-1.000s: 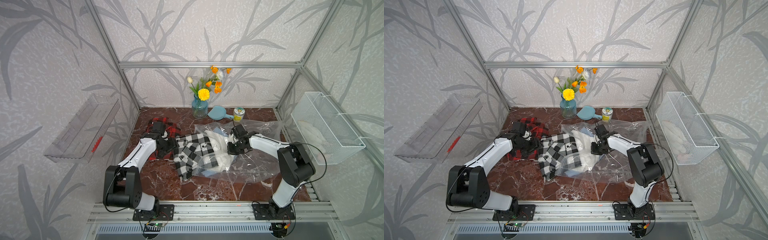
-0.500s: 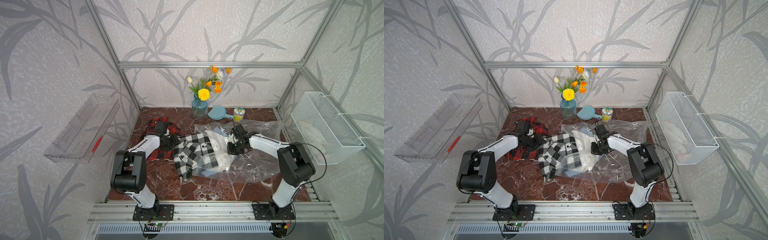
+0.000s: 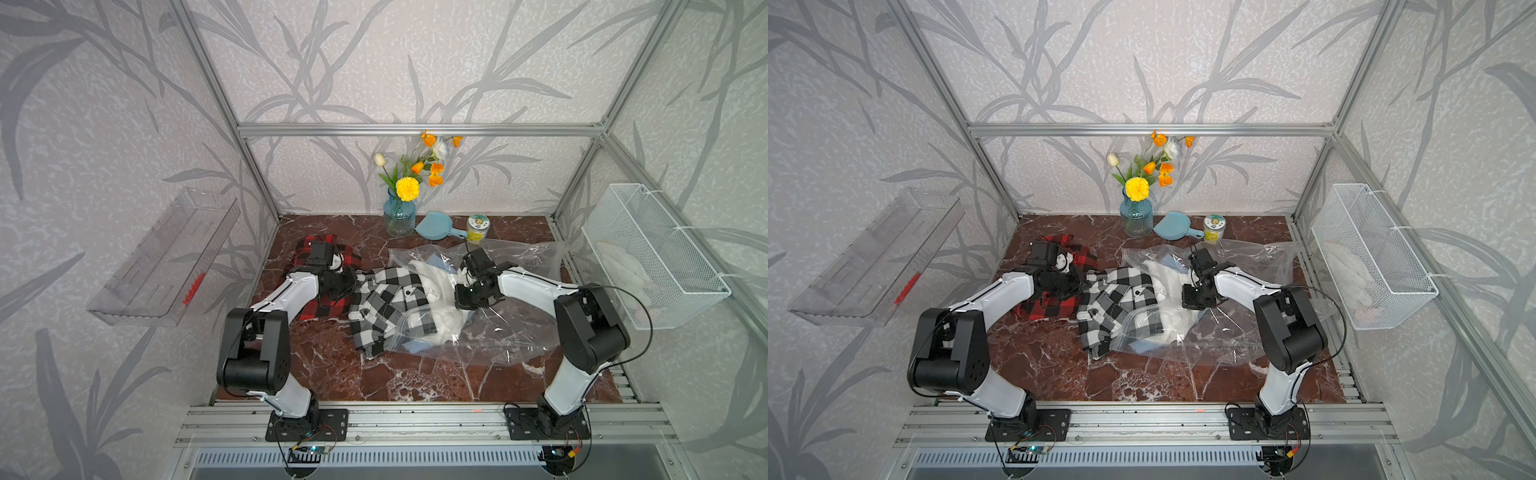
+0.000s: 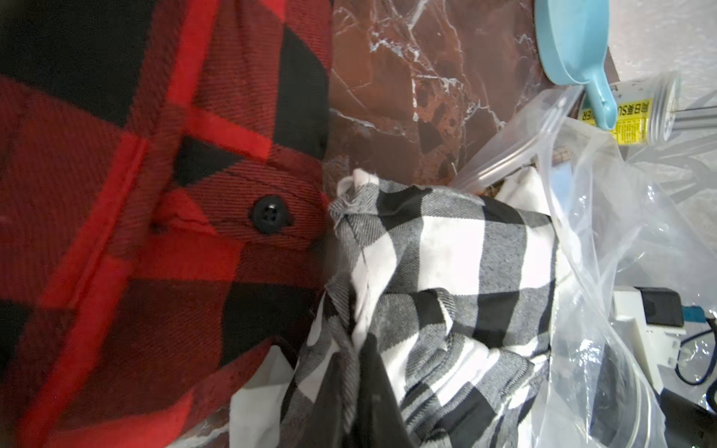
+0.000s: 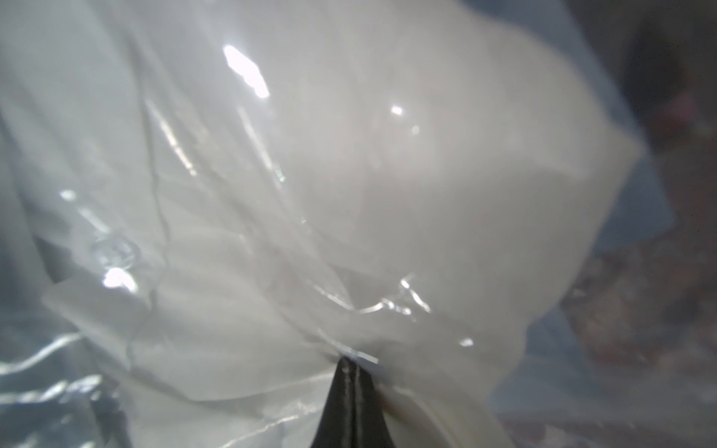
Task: Take the shirt out of the vacuum bag
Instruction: Place the shirt at the center of the board.
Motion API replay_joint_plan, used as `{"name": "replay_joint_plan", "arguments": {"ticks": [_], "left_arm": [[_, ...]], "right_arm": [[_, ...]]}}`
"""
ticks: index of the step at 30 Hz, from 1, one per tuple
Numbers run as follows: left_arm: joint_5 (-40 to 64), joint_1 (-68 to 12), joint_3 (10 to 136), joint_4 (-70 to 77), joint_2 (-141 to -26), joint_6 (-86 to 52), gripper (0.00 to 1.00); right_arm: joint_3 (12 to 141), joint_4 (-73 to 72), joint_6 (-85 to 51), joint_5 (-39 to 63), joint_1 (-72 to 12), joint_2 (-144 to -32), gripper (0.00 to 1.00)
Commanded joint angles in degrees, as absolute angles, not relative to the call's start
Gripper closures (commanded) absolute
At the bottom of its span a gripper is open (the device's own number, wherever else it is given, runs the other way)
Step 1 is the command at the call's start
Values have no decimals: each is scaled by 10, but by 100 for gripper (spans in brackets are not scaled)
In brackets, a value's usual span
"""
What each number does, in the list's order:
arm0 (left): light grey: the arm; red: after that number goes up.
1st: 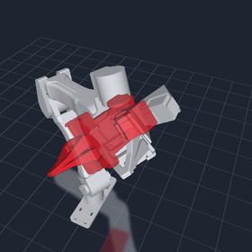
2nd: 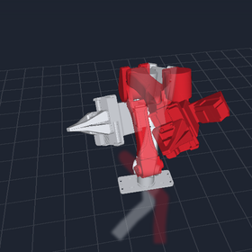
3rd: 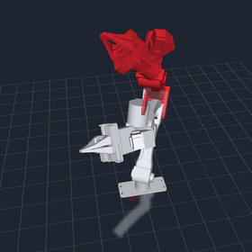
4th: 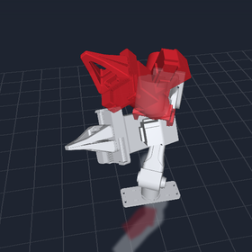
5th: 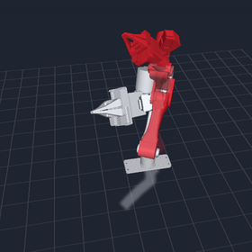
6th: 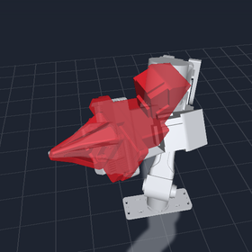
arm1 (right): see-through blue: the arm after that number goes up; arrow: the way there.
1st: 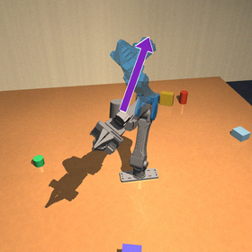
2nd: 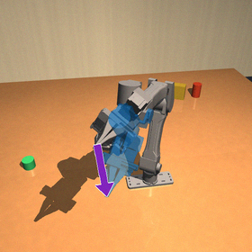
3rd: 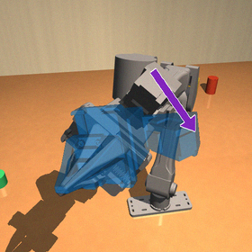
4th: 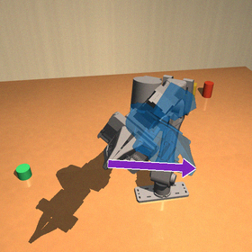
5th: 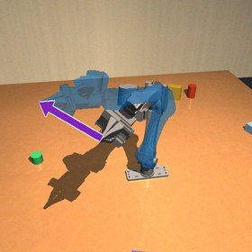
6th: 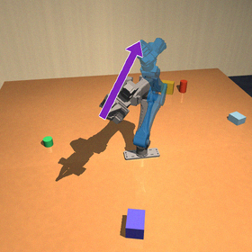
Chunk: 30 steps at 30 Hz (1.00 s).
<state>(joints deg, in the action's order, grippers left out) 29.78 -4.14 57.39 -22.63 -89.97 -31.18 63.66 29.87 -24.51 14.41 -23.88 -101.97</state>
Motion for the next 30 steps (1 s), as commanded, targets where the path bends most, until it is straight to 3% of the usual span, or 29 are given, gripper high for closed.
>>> {"name": "replay_joint_plan", "arguments": {"ticks": [1, 12, 30], "left_arm": [[322, -46, 605, -257, -863, -289, 95], [280, -24, 710, -366, -855, -234, 98], [264, 53, 854, -472, -944, -170, 98]], "right_arm": [[628, 342, -238, 94, -228, -1042, 100], [632, 345, -234, 92, -227, -1041, 100], [632, 345, -229, 93, -223, -1042, 100]]}}
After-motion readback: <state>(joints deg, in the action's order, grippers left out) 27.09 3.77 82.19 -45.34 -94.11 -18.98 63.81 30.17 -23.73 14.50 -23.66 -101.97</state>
